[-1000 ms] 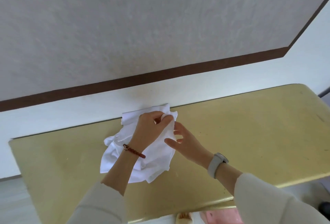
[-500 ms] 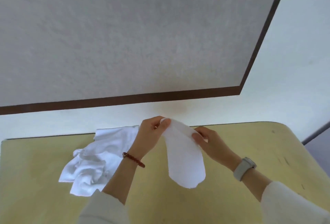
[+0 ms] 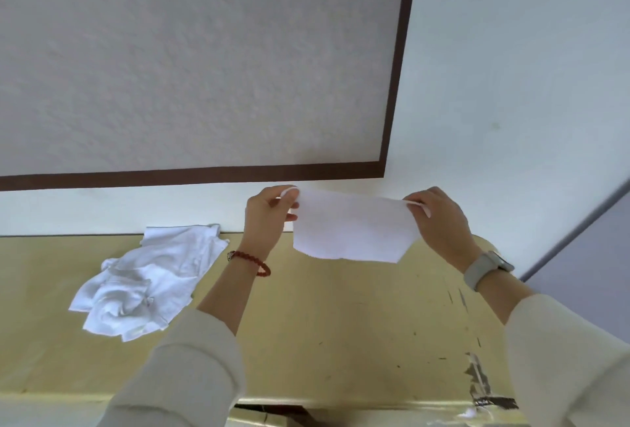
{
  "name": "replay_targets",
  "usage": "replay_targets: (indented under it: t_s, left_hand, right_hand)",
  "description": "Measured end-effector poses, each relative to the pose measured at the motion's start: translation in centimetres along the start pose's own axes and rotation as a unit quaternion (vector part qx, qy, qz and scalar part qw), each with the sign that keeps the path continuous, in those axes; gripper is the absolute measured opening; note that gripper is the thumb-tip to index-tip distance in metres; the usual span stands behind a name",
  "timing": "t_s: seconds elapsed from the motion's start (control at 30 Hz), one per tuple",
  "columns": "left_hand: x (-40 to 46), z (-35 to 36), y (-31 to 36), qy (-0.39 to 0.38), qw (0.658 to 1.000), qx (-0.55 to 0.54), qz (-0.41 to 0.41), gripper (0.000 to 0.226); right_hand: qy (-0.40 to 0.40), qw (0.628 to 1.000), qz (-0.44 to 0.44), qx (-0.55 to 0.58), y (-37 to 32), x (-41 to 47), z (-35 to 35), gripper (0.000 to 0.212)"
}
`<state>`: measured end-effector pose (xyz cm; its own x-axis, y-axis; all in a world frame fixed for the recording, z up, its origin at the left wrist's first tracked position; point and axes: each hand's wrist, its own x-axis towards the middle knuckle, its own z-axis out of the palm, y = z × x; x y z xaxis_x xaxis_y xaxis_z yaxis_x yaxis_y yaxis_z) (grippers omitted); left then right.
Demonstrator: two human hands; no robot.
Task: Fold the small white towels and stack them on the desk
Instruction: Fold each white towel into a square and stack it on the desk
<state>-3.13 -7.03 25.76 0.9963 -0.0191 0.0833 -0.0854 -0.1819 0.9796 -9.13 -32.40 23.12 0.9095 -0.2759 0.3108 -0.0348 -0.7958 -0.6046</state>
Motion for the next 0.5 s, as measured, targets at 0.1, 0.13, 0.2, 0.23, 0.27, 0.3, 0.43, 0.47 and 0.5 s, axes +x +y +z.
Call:
replay_targets:
  t_s: [0.1, 0.13, 0.2, 0.23, 0.27, 0.3, 0.43, 0.47, 0.5]
  left_hand:
    - [-0.8, -0.5, -0.3, -0.003, 1.000, -0.016, 0.015, 0.011]
    - [-1.4, -0.7, -0.9, -0.010, 1.000, -0.019, 0.014, 0.012]
    - [-2.9, -1.0, -2.9, -0.031, 1.000, -0.006, 0.002, 0.018]
    - [-3.9, -1.0, -4.3, -0.045, 0.999, 0.014, -0.005, 0.022]
    - [-5.0, -0.9, -5.9, -0.061, 0.997, 0.038, -0.012, 0.026]
    - [-6.3, -0.8, -7.6, -0.078, 0.995, 0.062, -0.022, 0.026]
    - [-11.2, -0.1, -15.2, -0.144, 0.971, 0.175, -0.080, 0.015]
    - [-12.2, 0.0, -16.8, -0.163, 0.962, 0.196, -0.094, 0.014]
    - [-13.0, 0.2, -18.3, -0.184, 0.953, 0.216, -0.108, 0.014]
  right_hand:
    - [0.058, 0.998, -0.030, -0.009, 0.3, -0.8, -1.4, 0.017]
    - [0.066, 0.997, -0.037, -0.017, 0.6, -1.5, -1.5, 0.017]
    - [0.066, 0.996, -0.042, -0.038, 1.5, -3.8, -1.4, 0.017]
    - [0.059, 0.996, -0.042, -0.053, 2.2, -5.3, -1.1, 0.017]
    - [0.048, 0.996, -0.043, -0.070, 3.1, -6.9, -0.6, 0.016]
    - [0.031, 0.995, -0.044, -0.087, 4.1, -8.7, 0.1, 0.017]
    - [-0.081, 0.989, 0.005, -0.123, 9.1, -16.7, 4.2, 0.024]
    - [-0.114, 0.986, 0.029, -0.121, 10.1, -18.5, 5.2, 0.024]
    - [-0.146, 0.980, 0.061, -0.117, 10.8, -20.0, 6.1, 0.022]
